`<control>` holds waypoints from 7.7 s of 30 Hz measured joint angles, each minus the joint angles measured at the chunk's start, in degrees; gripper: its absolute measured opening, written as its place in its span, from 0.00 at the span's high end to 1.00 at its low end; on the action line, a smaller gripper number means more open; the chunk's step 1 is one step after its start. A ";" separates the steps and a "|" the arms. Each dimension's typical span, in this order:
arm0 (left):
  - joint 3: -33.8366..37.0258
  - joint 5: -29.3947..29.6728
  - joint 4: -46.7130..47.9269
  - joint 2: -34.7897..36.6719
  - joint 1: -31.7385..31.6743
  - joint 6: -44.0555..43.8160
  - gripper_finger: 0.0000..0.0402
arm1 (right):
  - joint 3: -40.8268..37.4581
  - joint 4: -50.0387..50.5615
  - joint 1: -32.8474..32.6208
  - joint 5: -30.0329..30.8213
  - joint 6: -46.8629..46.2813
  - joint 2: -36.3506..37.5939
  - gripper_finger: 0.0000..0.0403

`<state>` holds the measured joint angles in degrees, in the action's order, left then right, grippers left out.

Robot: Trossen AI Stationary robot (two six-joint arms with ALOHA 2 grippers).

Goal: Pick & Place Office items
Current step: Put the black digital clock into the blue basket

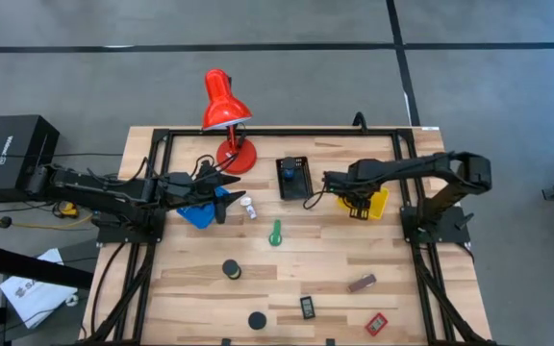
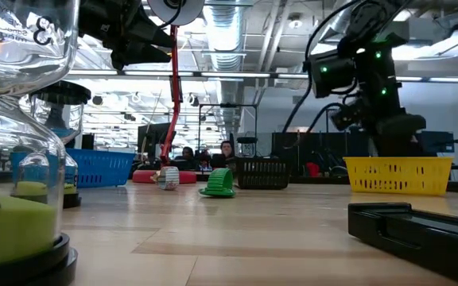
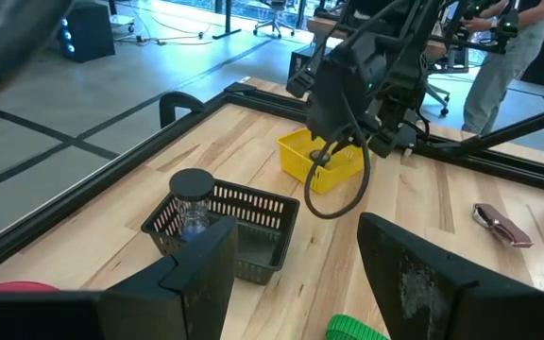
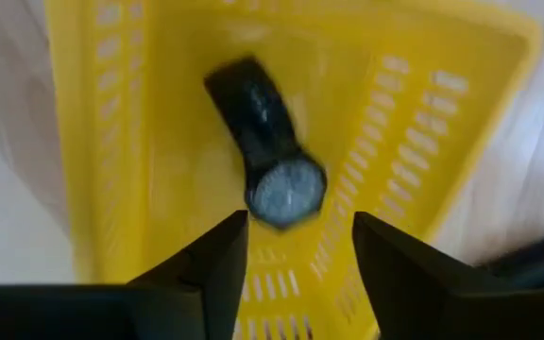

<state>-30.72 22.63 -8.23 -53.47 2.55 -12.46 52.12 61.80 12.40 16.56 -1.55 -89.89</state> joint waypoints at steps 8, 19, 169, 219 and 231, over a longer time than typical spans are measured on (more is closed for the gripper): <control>0.00 0.00 -0.02 0.00 0.00 -0.01 0.47 | 8.01 13.46 -0.98 0.40 -5.63 0.90 0.57; 0.00 0.00 -0.20 0.02 0.08 -1.84 0.47 | 12.85 11.63 -10.46 0.15 -6.39 14.10 0.63; -0.02 0.00 -3.45 -2.40 1.99 -4.31 0.47 | 42.84 -14.27 -42.84 -22.50 67.26 -35.08 0.51; -0.02 0.00 -3.45 -2.40 1.99 -4.32 0.47 | 38.25 -20.27 -38.58 -30.14 58.51 -35.00 0.62; -0.02 0.00 -3.77 -2.40 1.99 -4.47 0.47 | 48.67 1.76 -36.14 -11.85 38.45 -35.08 0.65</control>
<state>-30.74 22.63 -12.00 -55.88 4.54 -16.93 100.78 63.56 -23.73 4.71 36.90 -124.97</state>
